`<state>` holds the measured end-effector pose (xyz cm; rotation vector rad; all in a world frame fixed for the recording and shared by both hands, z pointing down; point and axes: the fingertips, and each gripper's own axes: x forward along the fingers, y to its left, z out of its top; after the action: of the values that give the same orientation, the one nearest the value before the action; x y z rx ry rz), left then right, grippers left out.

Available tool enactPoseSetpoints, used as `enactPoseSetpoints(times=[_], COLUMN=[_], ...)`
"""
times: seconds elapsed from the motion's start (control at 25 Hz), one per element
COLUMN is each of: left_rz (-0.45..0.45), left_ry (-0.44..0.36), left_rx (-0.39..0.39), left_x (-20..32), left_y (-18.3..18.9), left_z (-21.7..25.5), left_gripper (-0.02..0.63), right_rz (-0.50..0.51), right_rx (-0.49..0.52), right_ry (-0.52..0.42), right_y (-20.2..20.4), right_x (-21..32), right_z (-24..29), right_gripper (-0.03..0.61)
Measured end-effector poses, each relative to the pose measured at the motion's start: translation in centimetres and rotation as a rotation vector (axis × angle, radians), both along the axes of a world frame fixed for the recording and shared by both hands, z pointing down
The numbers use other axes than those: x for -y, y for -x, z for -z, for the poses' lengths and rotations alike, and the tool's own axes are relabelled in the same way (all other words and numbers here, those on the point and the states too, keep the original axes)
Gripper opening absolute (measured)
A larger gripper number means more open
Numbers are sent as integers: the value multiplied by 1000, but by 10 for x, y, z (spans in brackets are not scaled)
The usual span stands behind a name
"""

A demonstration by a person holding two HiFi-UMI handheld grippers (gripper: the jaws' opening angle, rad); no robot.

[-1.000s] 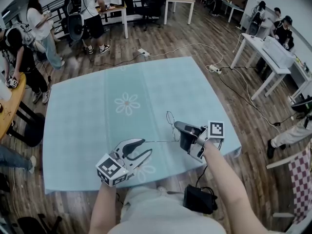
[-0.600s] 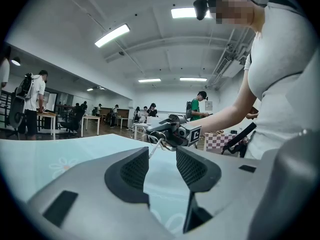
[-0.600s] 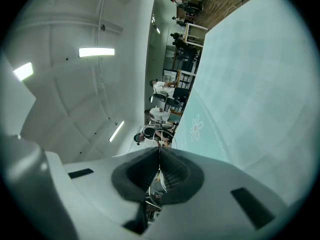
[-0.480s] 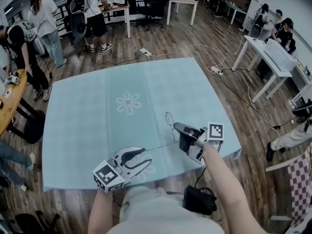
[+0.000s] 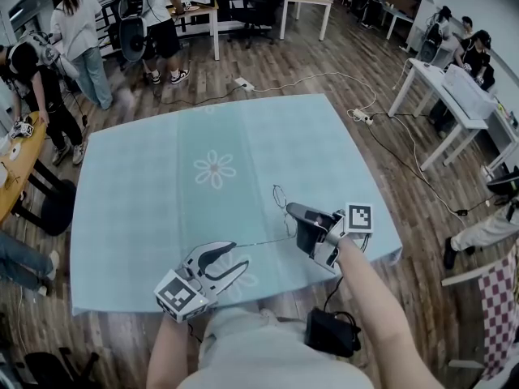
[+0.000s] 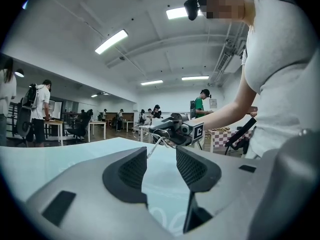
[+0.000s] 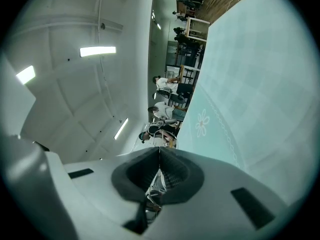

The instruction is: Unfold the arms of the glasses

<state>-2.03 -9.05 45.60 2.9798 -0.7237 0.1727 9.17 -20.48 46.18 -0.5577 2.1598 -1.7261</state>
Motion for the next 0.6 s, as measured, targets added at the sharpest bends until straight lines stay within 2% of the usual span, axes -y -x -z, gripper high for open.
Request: enactPoseSetpoints(times=[0.08,0.32,0.6], left_rz=[12,70,92], left_ry=[-4,-14,-8], left_rx=[3,1,3], left_x=[3,11,14], left_y=[2,6,9], left_z=[0,-1,-7], left_gripper=[179,239,243], right_rz=[2,15,22], right_rx=[6,15,38], right_ry=[-1,-5,-5], right_y=[1,1,0], right_x=[1,-2,-3], right_z=[2,3,5], right_gripper=[9,9,9])
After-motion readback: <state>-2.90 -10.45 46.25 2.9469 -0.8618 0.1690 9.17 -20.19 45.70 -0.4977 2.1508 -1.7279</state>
